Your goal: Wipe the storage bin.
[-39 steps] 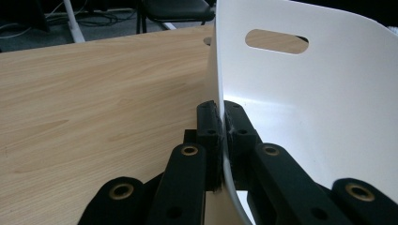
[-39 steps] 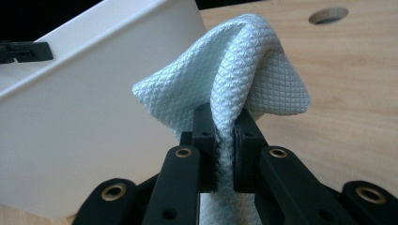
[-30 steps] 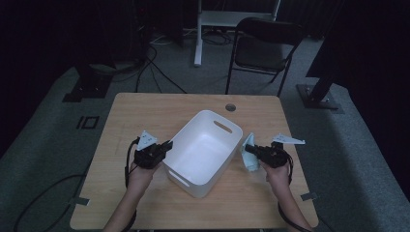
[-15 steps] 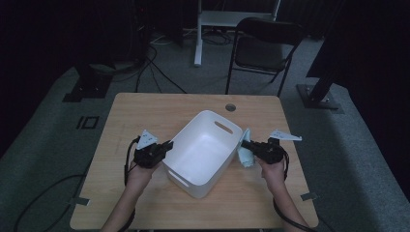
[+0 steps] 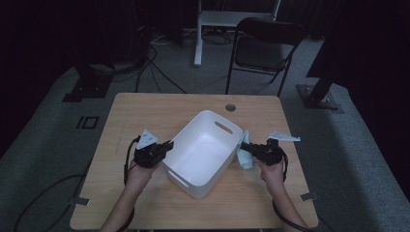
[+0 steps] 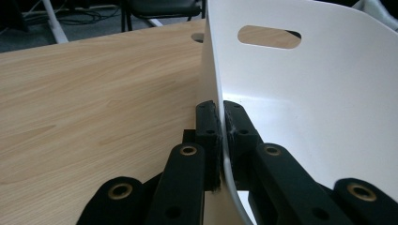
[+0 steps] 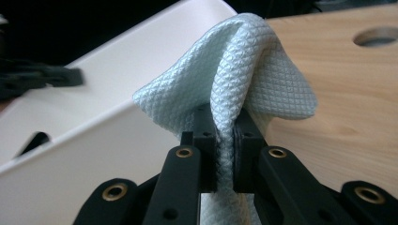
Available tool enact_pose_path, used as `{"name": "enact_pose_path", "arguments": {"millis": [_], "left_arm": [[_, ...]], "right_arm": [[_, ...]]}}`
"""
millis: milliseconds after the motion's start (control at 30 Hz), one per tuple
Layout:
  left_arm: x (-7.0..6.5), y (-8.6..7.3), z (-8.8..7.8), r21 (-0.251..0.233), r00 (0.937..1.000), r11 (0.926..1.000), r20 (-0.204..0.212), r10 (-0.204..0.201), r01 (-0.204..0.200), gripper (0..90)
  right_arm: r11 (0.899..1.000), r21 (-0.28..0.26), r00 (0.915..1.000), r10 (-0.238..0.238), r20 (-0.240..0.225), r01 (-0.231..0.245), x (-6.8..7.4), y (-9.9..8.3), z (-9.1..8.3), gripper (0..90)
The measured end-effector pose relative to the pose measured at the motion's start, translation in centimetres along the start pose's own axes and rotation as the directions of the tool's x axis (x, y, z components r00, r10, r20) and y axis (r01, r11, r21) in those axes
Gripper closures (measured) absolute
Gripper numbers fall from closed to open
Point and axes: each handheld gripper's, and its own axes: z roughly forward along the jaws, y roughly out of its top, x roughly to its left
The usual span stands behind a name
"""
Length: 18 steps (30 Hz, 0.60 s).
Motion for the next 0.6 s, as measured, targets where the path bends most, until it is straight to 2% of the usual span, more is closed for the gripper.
{"name": "enact_pose_path", "arguments": {"millis": [100,200,300,367,500,600], "left_arm": [[0.0,0.0,0.0,0.001,1.0,1.0,0.005,0.001,-0.001,86.6],[-0.2,0.0,0.0,0.002,1.0,1.0,0.001,0.009,-0.009,86.4],[-0.2,0.0,0.0,0.002,1.0,1.0,-0.006,0.001,-0.001,86.5],[-0.2,0.0,0.0,0.002,1.0,1.0,-0.008,-0.001,0.001,86.5],[-0.2,0.0,0.0,0.001,1.0,1.0,-0.005,-0.004,0.004,86.5],[-0.3,0.0,0.0,0.002,0.9999,1.0,-0.011,0.006,-0.006,86.5]], "right_arm": [[0.999,-0.015,0.9996,-0.029,0.008,0.029,0.6,0.3,-0.2,83.0],[1.0,-0.02,0.9999,-0.013,0.001,0.013,0.3,0.1,-0.1,83.0],[1.0,0.015,0.9998,-0.009,0.015,0.009,0.0,-0.5,0.4,83.1],[1.0,0.021,0.9997,-0.013,0.021,0.012,0.2,-0.4,0.3,83.1],[1.0,0.008,0.9996,-0.029,-0.002,0.029,1.0,0.2,0.0,83.0],[1.0,0.001,0.9995,-0.031,0.006,0.031,0.9,0.0,0.1,83.0]]}}
